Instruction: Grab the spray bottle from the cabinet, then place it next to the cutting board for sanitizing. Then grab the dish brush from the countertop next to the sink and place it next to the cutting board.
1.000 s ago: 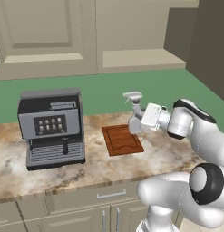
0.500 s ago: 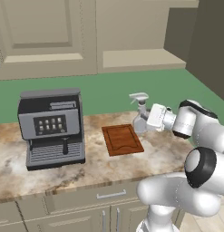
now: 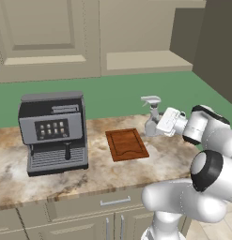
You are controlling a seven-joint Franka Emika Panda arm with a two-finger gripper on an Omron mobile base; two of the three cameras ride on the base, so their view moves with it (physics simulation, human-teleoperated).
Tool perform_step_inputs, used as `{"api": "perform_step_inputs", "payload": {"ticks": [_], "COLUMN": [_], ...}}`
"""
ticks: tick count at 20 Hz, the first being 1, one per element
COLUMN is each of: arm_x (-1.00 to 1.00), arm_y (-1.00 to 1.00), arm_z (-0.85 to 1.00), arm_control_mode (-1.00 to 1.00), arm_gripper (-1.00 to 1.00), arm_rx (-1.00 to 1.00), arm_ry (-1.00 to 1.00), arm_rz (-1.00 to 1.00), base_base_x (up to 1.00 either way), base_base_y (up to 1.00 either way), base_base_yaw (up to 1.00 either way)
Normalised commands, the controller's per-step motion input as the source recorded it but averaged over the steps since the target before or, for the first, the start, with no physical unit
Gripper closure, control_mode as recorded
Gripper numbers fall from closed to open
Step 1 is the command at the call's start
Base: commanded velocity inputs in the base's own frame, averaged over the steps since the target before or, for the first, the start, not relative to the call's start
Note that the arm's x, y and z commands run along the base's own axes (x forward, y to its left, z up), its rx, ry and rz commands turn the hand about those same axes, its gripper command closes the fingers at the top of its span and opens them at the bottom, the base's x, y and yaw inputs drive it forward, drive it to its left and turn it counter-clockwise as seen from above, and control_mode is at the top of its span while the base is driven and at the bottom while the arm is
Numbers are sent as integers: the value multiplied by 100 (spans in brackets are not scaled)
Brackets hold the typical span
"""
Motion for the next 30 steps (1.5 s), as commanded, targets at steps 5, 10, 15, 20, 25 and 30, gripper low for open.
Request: {"api": "perform_step_inputs", "payload": {"ticks": [5,10,15,20,25,30], "arm_x": [16,19,14,13,7,0], "arm_y": [-17,-29,-33,-22,-5,0], "arm_z": [-26,-18,-26,-27,-31,-29], "arm_control_mode": [-100,-100,-100,-100,-100,-100], "arm_gripper": [100,100,100,100,100,100], "arm_rx": [0,4,12,15,4,0], "arm_ry": [-9,0,0,3,0,0], "arm_rz": [-2,0,0,0,0,0], "base_base_x": [0,0,0,0,0,0], "base_base_y": [0,0,0,0,0,0], "base_base_yaw": [0,0,0,0,0,0]}}
